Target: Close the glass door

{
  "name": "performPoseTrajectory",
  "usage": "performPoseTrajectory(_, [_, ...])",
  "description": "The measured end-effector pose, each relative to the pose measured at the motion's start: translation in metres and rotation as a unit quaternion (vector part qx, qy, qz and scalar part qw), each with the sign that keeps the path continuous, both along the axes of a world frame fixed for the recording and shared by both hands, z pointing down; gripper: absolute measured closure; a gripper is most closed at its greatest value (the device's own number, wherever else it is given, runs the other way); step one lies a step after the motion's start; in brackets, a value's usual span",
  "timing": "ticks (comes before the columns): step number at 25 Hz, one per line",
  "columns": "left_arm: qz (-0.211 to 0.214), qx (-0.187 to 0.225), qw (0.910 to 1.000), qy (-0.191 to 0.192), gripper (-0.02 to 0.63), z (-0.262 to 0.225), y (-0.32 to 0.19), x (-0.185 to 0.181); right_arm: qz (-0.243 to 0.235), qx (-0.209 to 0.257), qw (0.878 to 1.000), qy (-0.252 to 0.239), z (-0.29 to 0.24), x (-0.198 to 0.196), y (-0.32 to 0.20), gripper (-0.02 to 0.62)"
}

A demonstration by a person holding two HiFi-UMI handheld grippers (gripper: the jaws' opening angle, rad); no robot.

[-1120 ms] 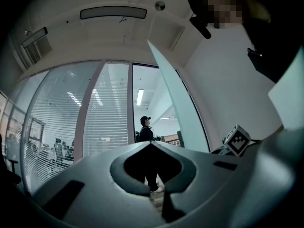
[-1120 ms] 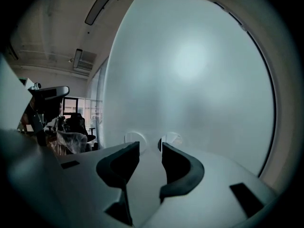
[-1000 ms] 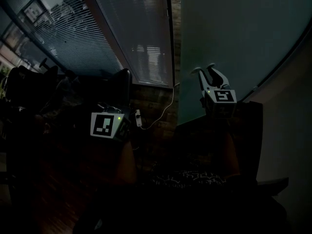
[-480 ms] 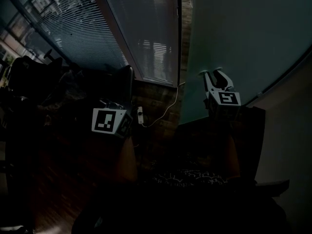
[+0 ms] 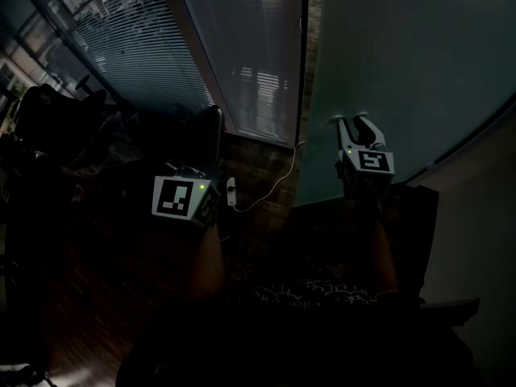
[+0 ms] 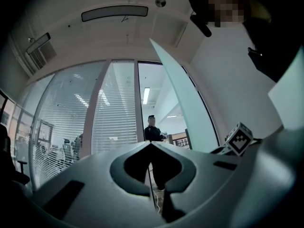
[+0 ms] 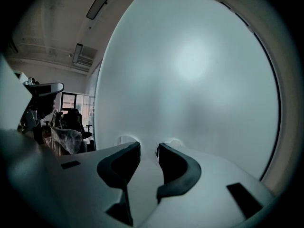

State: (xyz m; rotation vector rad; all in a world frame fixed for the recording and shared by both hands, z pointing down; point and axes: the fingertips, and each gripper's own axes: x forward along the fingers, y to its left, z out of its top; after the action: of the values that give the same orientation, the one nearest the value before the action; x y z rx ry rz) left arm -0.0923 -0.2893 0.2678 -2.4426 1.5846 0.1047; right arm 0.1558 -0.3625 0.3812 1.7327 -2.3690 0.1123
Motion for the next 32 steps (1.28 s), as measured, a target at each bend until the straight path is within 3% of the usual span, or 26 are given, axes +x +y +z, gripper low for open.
performPoseTrajectory(11, [-0.009, -0.008, 0.9999, 0.005, 0.604, 0.007, -0.037, -0.022, 0.013, -0.003, 1.000, -0.004, 0.001, -0.008, -0.043, 0.472])
performPoseTrajectory(32, [0.046, 0.005, 0.9989, 0.006, 0.604, -0.011, -0.178, -0.045, 0.080, 0.003, 0.997, -0.006, -0.002, -0.022, -0.140, 0.472])
